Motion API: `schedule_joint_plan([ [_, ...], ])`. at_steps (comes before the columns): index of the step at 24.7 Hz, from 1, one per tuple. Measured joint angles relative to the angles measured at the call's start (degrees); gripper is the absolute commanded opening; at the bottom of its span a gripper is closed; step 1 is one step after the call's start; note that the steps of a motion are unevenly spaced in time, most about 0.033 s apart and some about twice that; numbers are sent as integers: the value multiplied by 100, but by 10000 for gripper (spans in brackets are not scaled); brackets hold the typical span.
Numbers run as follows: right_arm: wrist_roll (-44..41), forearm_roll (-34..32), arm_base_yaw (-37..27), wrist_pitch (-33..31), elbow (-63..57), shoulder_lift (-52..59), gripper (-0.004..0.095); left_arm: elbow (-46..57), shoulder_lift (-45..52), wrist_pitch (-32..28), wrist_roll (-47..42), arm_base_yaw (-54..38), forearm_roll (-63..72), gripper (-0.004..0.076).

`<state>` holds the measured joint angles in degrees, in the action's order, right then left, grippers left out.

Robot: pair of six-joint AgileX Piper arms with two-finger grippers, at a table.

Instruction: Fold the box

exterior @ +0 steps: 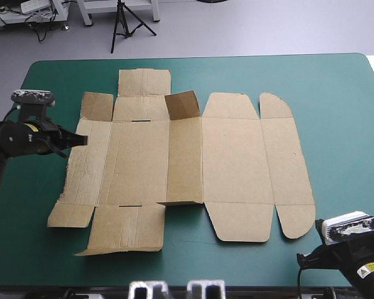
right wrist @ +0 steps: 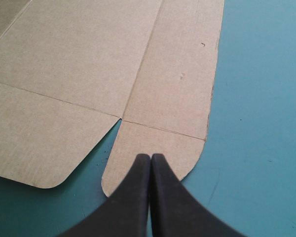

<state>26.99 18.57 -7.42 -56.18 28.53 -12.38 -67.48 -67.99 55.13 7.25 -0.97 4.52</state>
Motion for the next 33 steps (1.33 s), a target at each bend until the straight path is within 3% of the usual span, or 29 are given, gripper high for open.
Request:
schedule_joint_plan([
  [7, 0, 0, 0, 41, 0, 0, -17, -582, -867, 788, 1012, -2356, 2415, -5],
  [11, 0, -5, 0, 54, 0, 0, -17, -586, -1087, 1140, 1094, -2971, 2801, -5],
  [16, 0, -11, 0, 65, 0, 0, -17, -599, -1139, 1283, 1094, -3079, 2756, 3],
  [20, 0, -11, 0, 65, 0, 0, -17, -617, -1229, 1497, 1107, -3079, 2770, 117],
  [22, 0, -11, 0, 65, -5, 0, -17, -626, -1333, 1534, 1113, -3073, 2762, 223],
  [23, 0, -11, 0, 69, -5, 0, -17, -630, -1390, 1539, 1113, -3046, 2762, 321],
  [25, 0, -16, 0, 69, -5, 0, -17, -630, -1540, 1539, 1113, -2932, 2744, 404],
  [33, 0, -16, 0, 69, -5, 0, -17, -209, -1746, 1540, 1546, -2867, 2189, 403],
])
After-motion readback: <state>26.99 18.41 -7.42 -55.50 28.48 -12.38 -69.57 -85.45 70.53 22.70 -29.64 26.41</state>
